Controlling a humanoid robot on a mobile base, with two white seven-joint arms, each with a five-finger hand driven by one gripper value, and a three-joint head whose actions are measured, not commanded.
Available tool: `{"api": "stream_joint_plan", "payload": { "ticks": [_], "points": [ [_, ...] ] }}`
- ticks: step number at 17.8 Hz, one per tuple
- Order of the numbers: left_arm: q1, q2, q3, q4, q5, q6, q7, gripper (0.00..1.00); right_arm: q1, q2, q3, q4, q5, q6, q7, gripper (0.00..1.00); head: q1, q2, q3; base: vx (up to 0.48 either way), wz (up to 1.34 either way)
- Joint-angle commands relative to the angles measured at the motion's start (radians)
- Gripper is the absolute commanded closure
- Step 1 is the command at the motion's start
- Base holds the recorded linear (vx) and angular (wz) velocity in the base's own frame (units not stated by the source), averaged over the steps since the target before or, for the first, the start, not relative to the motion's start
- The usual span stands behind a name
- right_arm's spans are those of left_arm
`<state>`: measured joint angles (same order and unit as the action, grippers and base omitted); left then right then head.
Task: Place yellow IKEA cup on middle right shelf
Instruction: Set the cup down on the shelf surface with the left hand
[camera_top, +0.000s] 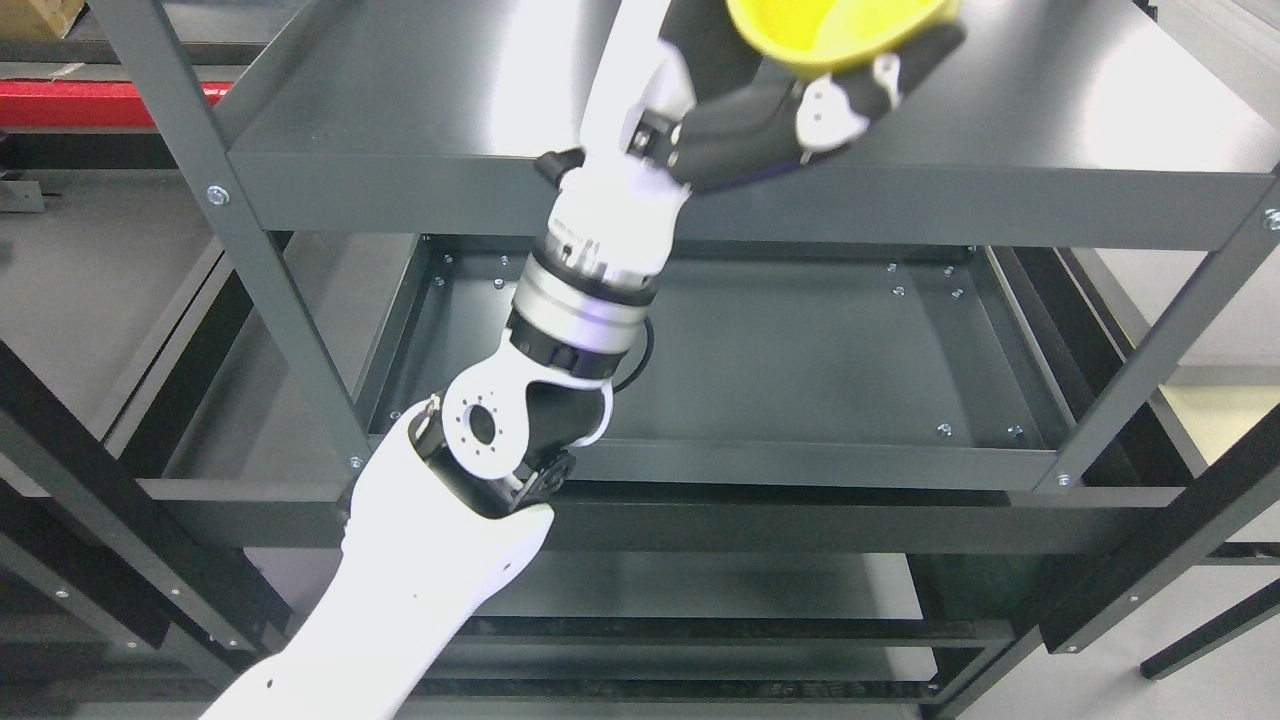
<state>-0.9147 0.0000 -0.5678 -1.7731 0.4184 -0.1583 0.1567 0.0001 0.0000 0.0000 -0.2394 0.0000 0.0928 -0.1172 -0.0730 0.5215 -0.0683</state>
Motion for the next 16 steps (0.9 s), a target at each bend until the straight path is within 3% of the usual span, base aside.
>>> {"api": "stream_joint_plan", "payload": {
  "ticks": [1, 4, 12, 16],
  "points": [
    [-0.148, 0.017, -0.049, -0.002, 0.156, 0.273, 0.163, 1.0, 0.014, -0.017, 0.017, 0.0, -0.025, 0.001, 0.001, 0.01, 0.0, 0.0, 0.0, 0.0, 0.0],
    [-0.216, 0.017, -0.035, 0.017, 0.324, 0.396, 0.331, 1.0, 0.014, -0.017, 0.017, 0.0, -0.025, 0.001, 0.001, 0.01, 0.0, 0.0, 0.0, 0.0, 0.0],
    [-0.279, 0.017, 0.011, 0.213, 0.457, 0.684, 0.346, 1.0, 0.014, -0.017, 0.017, 0.0, -0.025, 0.001, 0.001, 0.01, 0.0, 0.0, 0.0, 0.0, 0.0],
    [-0.291, 0.017, 0.031, 0.294, 0.445, 0.701, 0.346, 0.92, 0.014, -0.017, 0.017, 0.0, -0.025, 0.001, 0.001, 0.01, 0.0, 0.0, 0.0, 0.0, 0.0]
  ]
}}
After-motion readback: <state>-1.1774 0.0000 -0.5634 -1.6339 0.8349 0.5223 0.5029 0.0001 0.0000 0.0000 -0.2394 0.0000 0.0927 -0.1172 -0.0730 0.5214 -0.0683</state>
